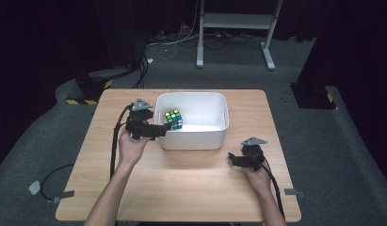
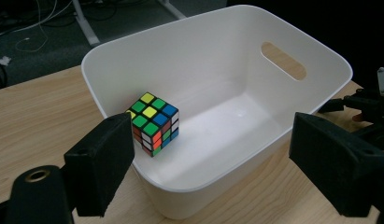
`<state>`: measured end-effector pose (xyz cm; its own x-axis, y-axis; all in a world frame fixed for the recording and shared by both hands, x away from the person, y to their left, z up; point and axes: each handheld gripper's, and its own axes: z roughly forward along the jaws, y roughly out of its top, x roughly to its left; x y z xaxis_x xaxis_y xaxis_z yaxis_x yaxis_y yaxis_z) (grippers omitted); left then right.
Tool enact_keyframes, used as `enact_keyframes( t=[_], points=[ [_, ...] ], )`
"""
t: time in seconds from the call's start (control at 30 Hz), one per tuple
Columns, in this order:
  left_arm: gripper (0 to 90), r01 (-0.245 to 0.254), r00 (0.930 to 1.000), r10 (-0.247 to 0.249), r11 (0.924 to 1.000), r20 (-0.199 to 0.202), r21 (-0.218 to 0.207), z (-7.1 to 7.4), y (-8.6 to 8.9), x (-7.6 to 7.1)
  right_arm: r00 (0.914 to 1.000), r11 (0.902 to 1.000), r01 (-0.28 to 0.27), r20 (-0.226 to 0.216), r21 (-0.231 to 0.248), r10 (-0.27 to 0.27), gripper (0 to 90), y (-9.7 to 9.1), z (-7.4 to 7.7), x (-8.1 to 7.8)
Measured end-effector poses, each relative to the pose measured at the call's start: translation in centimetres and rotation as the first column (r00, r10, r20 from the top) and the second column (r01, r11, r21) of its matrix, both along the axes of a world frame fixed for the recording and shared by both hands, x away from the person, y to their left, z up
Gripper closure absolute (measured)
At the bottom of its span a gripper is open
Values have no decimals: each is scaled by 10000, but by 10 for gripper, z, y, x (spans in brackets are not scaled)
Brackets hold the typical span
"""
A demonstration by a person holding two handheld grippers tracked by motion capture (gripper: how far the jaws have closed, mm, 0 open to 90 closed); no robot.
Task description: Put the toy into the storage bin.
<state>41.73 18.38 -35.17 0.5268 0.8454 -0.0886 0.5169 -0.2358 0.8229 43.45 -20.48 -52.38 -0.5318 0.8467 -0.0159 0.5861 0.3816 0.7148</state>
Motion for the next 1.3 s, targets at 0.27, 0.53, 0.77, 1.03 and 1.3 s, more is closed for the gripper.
enact_keyframes(
  t=[0.27, 0.53, 0.77, 1.03, 1.3],
  points=[
    [146, -119, 9999, 119, 9999, 31, -91, 0, 7, -3, 10000, 10000, 3, 0, 1, -3, 218, 0, 0, 0],
    [146, -313, 9995, 312, 9993, -30, -220, -3, 22, -8, 10000, 10000, 23, -4, 0, -23, 218, 0, 0, 0],
    [146, -537, 9986, 535, 9979, -61, -355, -6, 35, -13, 10000, 10000, 29, -3, 2, -29, 218, 0, 0, 0],
    [146, -691, 9976, 693, 9962, 25, -529, -7, 47, -19, 10000, 10000, 32, -8, 2, -32, 218, 0, 0, 0],
    [146, -821, 9966, 824, 9943, 20, -687, -10, 55, -23, 10000, 10000, 30, -5, 1, -30, 218, 0, 0, 0]
  ],
)
